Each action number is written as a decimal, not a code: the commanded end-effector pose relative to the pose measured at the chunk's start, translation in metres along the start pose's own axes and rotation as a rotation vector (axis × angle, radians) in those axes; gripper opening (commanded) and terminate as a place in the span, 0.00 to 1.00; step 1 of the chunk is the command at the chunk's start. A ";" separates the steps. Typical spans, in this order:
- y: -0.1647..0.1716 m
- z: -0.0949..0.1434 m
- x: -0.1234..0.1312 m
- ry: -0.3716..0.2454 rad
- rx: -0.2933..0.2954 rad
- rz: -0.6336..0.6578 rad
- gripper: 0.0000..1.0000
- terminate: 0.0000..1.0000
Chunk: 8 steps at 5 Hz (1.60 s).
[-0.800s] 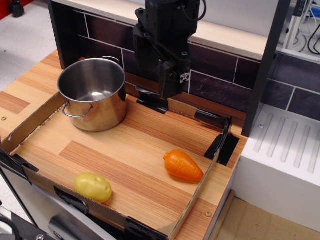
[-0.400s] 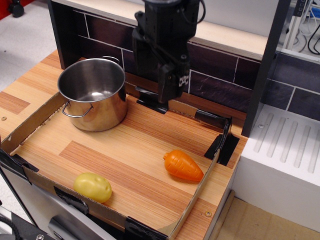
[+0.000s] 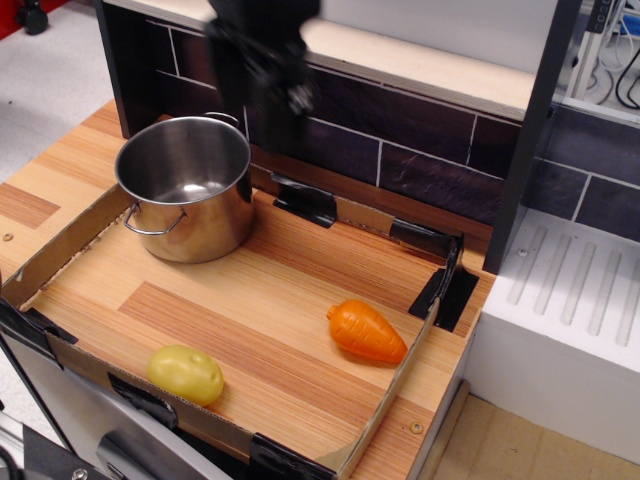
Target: Topple metal pot
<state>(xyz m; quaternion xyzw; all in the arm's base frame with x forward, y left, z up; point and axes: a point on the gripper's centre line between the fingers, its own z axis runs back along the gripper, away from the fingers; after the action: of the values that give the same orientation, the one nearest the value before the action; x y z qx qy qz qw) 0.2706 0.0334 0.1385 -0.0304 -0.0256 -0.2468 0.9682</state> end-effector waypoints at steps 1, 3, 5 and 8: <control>0.054 0.032 -0.018 -0.073 0.023 0.044 1.00 0.00; 0.101 0.009 -0.030 -0.039 0.056 0.072 1.00 0.00; 0.117 -0.025 -0.029 0.000 0.144 0.086 1.00 0.00; 0.114 -0.061 -0.024 0.023 0.240 0.077 1.00 0.00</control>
<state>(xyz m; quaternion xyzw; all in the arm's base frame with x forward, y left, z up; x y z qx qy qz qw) 0.3030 0.1370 0.0596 0.0783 -0.0284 -0.2056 0.9751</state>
